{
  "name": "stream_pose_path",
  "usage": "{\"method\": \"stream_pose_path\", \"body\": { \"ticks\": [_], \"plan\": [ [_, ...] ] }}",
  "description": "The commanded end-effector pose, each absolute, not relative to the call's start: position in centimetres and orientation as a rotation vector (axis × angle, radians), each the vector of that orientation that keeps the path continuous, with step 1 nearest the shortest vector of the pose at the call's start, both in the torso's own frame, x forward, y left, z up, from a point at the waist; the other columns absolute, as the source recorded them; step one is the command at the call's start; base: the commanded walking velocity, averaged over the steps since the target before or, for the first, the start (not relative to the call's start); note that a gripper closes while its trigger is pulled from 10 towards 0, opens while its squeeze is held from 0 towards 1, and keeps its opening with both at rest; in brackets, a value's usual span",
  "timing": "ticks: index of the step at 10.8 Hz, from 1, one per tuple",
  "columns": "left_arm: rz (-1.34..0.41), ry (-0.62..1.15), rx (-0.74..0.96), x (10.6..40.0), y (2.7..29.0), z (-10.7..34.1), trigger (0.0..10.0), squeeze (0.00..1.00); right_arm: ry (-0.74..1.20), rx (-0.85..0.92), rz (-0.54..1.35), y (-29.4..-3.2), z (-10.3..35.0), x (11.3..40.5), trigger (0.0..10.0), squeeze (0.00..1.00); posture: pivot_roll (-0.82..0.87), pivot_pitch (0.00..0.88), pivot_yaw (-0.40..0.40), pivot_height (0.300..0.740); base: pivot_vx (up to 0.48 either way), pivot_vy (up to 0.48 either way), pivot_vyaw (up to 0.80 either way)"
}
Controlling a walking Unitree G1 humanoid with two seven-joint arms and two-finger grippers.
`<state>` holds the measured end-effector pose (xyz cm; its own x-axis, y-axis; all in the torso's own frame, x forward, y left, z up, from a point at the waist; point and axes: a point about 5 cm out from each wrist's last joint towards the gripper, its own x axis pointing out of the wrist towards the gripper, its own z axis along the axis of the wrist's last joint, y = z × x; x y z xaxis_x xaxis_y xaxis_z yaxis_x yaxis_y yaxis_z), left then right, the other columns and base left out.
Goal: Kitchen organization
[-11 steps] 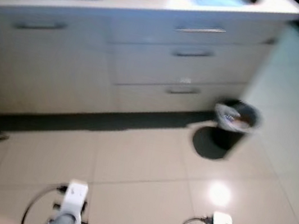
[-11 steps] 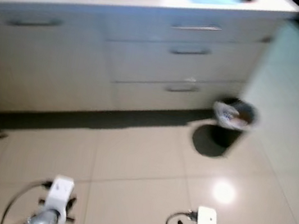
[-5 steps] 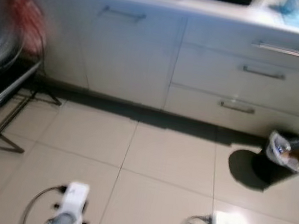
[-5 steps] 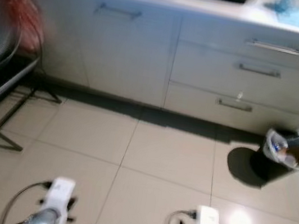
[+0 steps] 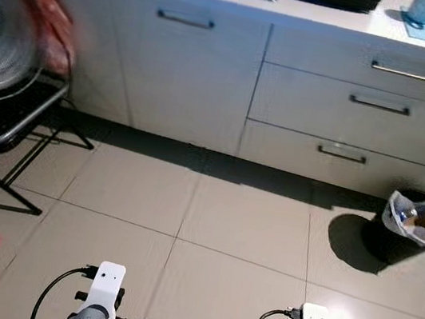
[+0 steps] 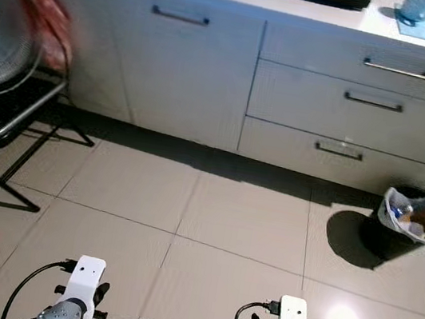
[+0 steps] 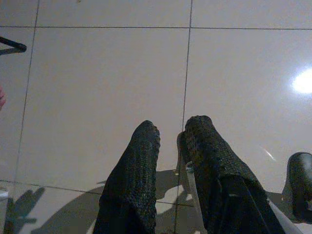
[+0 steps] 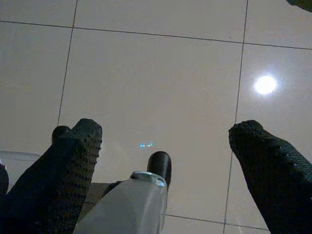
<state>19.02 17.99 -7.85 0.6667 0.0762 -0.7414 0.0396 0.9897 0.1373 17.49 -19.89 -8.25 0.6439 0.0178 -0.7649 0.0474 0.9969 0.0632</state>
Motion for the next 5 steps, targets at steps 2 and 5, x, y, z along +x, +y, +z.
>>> {"method": "stream_pose_path", "body": {
  "ticks": [2, 5],
  "plan": [
    [0.017, 0.856, 0.16, 18.83, 18.29, -7.94, 10.0, 0.0, 0.884, 0.089, -0.017, -19.77, -8.36, 17.37, 10.0, 0.0, -0.07, 0.134, 0.031, 0.74, 0.352, 0.0, 0.0],
    [0.024, 0.842, 0.171, 19.45, 18.79, -7.58, 10.0, 0.0, 0.874, 0.106, -0.017, -19.12, -8.27, 17.81, 10.0, 0.0, -0.05, 0.133, 0.033, 0.74, 0.326, 0.0, 0.0]
  ]
}}
